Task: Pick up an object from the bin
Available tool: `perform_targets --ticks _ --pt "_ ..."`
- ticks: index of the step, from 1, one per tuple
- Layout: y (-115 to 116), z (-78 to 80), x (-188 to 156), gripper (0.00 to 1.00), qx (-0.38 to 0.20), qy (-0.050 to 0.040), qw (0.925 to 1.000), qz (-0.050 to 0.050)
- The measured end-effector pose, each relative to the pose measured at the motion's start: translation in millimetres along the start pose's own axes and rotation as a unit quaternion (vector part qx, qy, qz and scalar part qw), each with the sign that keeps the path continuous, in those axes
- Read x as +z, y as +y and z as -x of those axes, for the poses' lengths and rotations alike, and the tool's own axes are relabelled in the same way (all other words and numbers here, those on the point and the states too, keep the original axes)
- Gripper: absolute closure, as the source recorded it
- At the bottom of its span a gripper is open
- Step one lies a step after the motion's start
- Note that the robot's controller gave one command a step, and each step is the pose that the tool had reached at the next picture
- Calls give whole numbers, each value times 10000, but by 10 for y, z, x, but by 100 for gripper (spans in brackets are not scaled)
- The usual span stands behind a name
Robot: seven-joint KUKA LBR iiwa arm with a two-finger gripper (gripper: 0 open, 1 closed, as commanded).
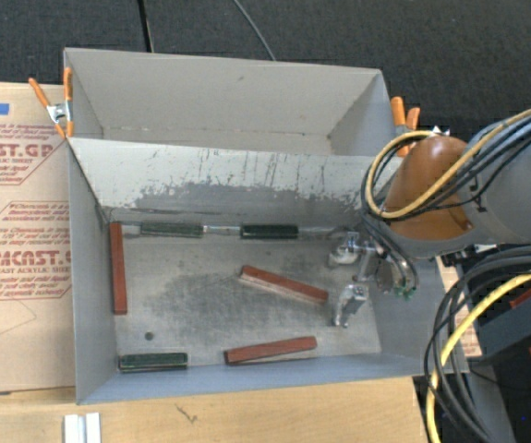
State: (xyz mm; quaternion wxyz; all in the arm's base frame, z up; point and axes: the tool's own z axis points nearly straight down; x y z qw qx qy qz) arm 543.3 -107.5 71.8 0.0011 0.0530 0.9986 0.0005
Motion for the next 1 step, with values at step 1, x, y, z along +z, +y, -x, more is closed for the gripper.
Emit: perform_targets --ticks 1 --pt "1 0 0 0 -3 -3 10000 -2"
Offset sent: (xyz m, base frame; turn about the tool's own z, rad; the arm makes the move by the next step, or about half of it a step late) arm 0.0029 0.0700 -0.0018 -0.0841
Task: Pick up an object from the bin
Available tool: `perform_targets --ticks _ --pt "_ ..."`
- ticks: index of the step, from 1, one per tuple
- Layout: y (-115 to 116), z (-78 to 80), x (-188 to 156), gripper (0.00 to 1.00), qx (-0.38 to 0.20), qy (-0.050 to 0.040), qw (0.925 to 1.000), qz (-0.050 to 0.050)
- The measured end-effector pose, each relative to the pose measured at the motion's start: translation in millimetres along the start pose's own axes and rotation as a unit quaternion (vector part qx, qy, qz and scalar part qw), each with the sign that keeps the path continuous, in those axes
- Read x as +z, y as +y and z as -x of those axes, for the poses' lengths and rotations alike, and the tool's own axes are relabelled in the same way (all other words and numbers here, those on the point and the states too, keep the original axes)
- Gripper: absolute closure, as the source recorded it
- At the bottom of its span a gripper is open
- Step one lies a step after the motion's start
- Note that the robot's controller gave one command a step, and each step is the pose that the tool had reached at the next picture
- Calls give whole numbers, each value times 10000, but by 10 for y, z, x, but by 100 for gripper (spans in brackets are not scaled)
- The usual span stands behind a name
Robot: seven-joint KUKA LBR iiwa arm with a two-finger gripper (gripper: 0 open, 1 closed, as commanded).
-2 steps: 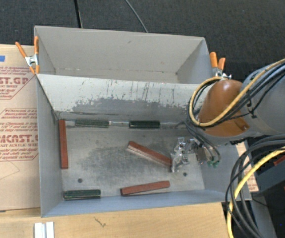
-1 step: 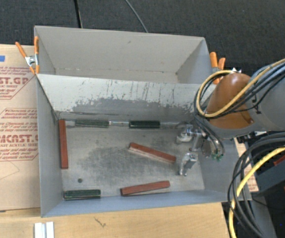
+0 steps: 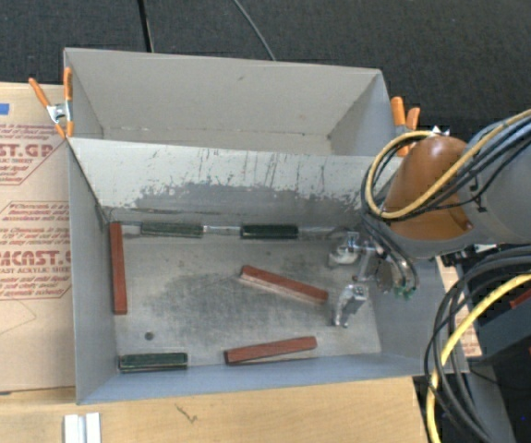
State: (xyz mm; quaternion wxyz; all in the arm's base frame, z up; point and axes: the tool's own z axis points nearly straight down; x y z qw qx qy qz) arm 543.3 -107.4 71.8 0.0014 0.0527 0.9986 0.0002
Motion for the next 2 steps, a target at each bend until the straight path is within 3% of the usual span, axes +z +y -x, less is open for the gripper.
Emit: perform_targets --ticks 1,2 --pt "710 12 -43 100 -420 -77 9991 1" --pt "710 12 -43 100 -419 -77 9991 0"
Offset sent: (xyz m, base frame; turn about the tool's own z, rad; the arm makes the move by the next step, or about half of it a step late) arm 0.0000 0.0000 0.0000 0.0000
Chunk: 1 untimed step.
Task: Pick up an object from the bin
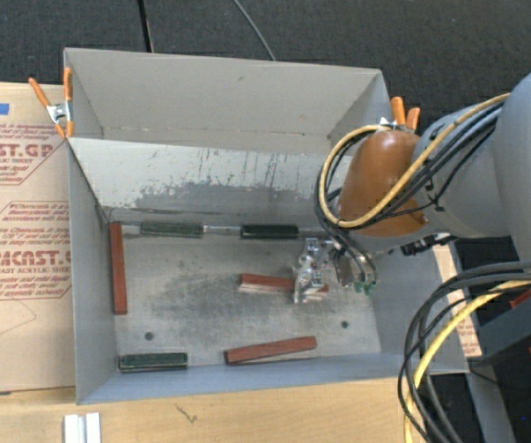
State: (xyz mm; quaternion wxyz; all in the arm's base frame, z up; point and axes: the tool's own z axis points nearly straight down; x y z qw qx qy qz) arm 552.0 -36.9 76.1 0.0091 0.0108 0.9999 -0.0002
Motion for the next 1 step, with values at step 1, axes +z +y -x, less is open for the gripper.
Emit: perform_targets --ticks 1 --pt "-140 98 -1561 100 -219 64 9997 -1"
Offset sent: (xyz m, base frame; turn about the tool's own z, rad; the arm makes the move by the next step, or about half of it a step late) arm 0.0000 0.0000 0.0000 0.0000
